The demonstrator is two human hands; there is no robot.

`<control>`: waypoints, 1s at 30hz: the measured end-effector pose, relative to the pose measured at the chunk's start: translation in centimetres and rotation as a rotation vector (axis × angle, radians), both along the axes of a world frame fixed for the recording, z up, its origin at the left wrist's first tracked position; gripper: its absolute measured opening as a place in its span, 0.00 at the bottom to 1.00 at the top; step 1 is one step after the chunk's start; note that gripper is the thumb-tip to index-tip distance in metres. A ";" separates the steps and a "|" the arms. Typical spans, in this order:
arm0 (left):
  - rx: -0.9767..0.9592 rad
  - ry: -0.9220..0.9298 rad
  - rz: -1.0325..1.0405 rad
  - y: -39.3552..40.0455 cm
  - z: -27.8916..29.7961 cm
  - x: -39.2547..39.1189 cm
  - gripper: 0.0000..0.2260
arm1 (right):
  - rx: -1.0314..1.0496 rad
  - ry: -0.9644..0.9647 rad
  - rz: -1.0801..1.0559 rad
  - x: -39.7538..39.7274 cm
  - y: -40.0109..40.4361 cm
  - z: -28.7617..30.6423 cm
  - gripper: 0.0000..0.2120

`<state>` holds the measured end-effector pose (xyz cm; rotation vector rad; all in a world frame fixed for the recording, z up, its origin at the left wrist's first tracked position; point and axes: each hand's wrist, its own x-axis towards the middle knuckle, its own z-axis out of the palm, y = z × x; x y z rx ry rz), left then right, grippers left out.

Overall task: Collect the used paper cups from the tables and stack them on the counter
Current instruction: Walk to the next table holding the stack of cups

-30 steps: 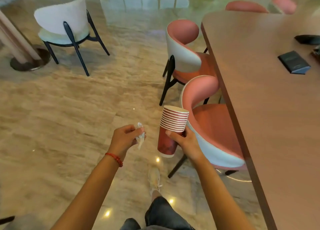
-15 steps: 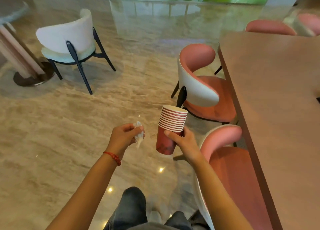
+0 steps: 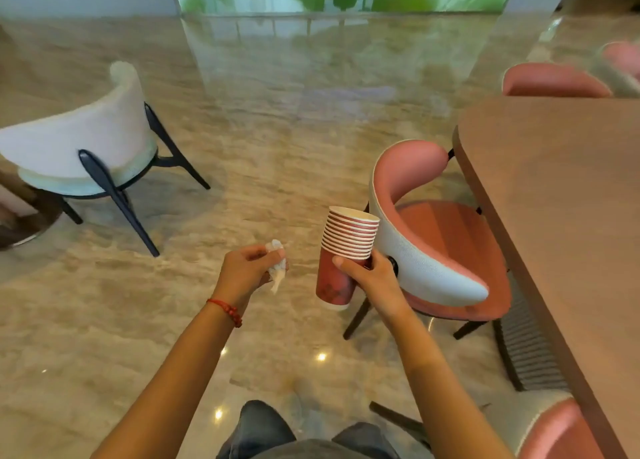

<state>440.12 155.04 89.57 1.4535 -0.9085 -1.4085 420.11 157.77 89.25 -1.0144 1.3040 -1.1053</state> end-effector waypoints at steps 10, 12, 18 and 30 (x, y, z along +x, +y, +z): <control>0.013 0.031 -0.074 -21.5 -0.8 -1.2 0.05 | 0.023 -0.008 -0.082 -1.1 -19.4 -0.4 0.15; 0.018 0.031 -0.068 -25.9 -1.3 -2.0 0.06 | 0.025 -0.013 -0.086 -1.7 -23.8 -0.9 0.14; 0.051 0.018 -0.092 -39.1 -1.2 -5.0 0.06 | 0.054 -0.024 -0.121 -4.0 -37.5 -0.9 0.16; 0.038 -0.024 -0.288 -66.2 -1.8 -11.9 0.05 | 0.015 -0.046 -0.258 -9.5 -61.8 -0.5 0.15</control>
